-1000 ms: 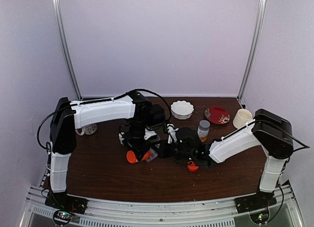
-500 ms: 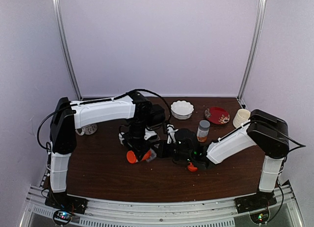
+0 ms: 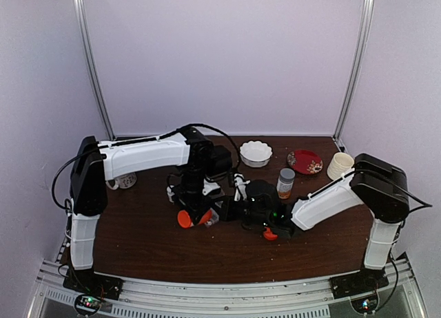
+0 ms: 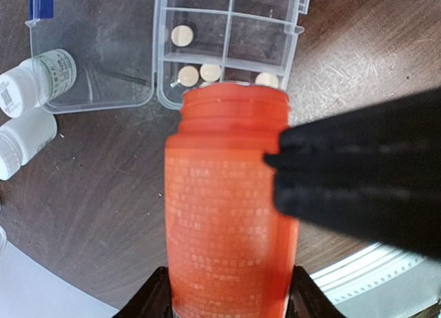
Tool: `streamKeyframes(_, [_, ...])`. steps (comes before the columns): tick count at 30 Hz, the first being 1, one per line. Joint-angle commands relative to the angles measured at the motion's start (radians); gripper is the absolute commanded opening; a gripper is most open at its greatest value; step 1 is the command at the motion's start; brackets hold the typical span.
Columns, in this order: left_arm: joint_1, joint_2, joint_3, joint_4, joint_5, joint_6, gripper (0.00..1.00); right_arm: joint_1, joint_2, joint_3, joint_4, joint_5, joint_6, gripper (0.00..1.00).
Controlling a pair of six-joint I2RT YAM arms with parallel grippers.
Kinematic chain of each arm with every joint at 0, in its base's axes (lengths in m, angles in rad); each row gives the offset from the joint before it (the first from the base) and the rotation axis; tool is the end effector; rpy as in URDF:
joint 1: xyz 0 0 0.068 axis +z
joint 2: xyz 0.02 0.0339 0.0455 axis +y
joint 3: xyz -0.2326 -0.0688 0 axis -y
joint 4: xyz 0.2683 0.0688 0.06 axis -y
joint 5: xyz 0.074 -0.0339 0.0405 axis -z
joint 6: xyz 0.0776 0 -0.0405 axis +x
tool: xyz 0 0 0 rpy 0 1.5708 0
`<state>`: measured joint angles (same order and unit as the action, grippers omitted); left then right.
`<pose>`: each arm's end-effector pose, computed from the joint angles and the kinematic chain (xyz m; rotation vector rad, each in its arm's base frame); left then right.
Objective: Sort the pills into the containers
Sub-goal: Pour the pill into the compartment of the pill container.
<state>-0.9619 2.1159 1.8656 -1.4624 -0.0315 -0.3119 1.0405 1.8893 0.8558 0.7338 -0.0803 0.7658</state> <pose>0.2273 -0.3218 0.1540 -0.9745 -2.8814 -0.1671 0.2103 0.3709 0.0899 -0.3477 2.0629 1.2633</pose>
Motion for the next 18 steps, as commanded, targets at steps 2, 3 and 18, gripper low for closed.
streamKeyframes(2, [0.004,-0.017,0.033,-0.004,-0.011,0.012,0.00,0.004,0.012,0.015,0.032,-0.003,0.010,0.00])
streamKeyframes(3, [0.004,-0.016,0.035,-0.004,-0.013,0.011,0.00,0.009,0.036,0.023,0.044,-0.019,0.021,0.00])
streamKeyframes(18, [0.003,-0.016,0.034,-0.004,-0.011,0.011,0.00,0.003,-0.047,-0.001,-0.007,0.025,-0.016,0.00])
